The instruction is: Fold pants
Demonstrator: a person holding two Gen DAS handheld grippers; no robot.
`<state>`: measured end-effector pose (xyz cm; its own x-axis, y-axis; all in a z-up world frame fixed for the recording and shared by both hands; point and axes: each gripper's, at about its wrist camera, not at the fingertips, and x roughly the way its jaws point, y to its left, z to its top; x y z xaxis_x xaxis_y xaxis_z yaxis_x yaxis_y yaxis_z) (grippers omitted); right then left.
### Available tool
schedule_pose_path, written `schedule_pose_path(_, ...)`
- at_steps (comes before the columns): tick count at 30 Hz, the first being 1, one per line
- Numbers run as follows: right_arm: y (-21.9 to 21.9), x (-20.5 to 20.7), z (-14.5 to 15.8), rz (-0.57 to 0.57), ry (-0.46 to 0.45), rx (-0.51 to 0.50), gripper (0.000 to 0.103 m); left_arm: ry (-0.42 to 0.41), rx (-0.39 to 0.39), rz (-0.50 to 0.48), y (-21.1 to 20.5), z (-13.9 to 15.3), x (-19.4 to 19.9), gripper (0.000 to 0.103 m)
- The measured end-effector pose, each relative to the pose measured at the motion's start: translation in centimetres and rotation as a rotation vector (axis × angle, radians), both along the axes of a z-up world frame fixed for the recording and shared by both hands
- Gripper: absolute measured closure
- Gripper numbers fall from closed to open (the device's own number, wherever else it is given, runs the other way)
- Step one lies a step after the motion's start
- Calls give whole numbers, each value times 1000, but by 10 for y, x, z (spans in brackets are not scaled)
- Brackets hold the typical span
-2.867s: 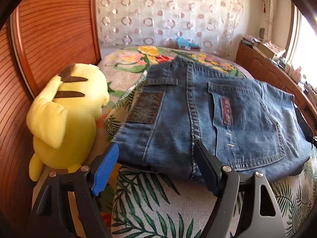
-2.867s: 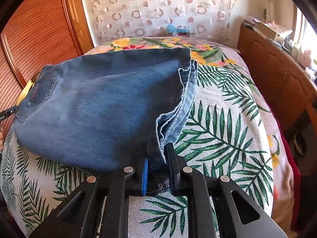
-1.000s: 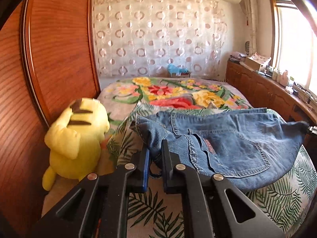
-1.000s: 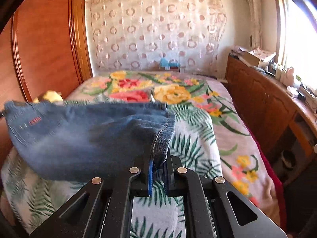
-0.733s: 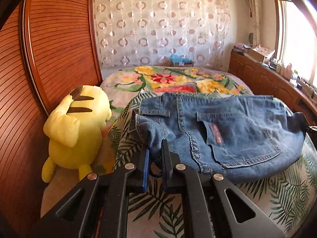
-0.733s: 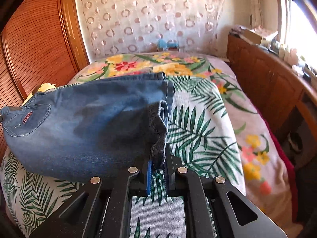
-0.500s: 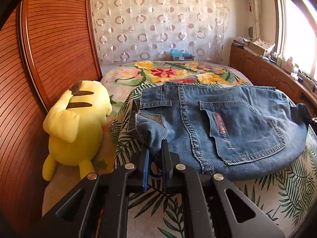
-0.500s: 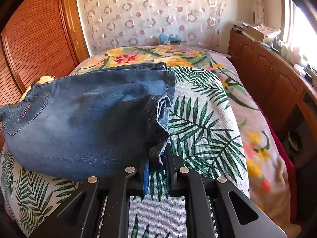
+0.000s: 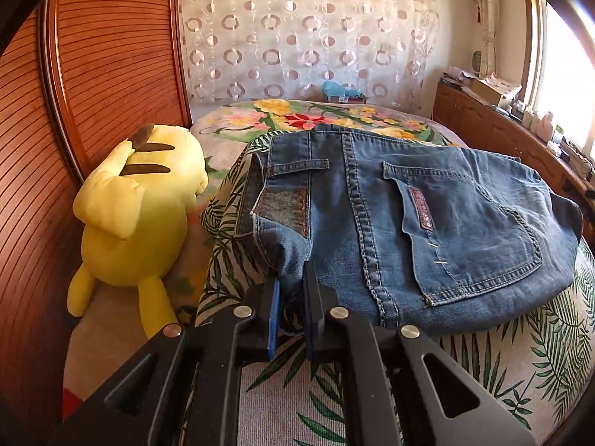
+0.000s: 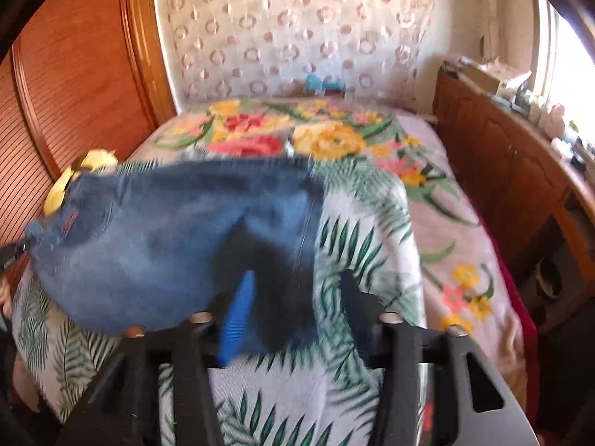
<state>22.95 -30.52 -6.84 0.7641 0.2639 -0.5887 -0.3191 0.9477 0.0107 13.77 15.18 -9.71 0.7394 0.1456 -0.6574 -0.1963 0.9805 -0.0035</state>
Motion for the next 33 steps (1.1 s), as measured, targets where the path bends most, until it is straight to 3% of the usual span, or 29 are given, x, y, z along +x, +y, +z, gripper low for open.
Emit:
schedule_pose_path(4, 15, 50, 1, 14, 19, 2, 46, 5, -1, -2, 0, -1, 2, 92)
schedule_pose_path(10, 47, 139, -33, 23, 165, -43, 46, 19, 7, 0, -2, -3, 3, 92)
schedule_pose_path(15, 55, 172, -43, 37, 237, -43, 46, 25, 5, -1, -2, -4, 5, 92)
schedule_pose_path(16, 56, 176, -39, 44, 235, -42, 47, 27, 5, -1, -2, -4, 5, 92)
schedule_pose_path(17, 59, 176, -36, 63, 230, -39, 64, 29, 7, -1, -3, -4, 5, 92)
schedule_pose_path(19, 63, 177, -31, 100, 220, -51, 86, 31, 14, 0, -4, -4, 6, 92)
schedule_pose_path(25, 71, 159, 10, 104, 26, -60, 90, 28, 28, 11, -7, -4, 4, 92)
schedule_pose_path(29, 84, 161, 38, 50, -87, -83, 90, 27, 30, 19, -8, -3, 4, 92)
schedule_pose_path(33, 96, 178, 31, 5, -51, -104, 90, 28, 28, 20, -7, -4, 4, 92)
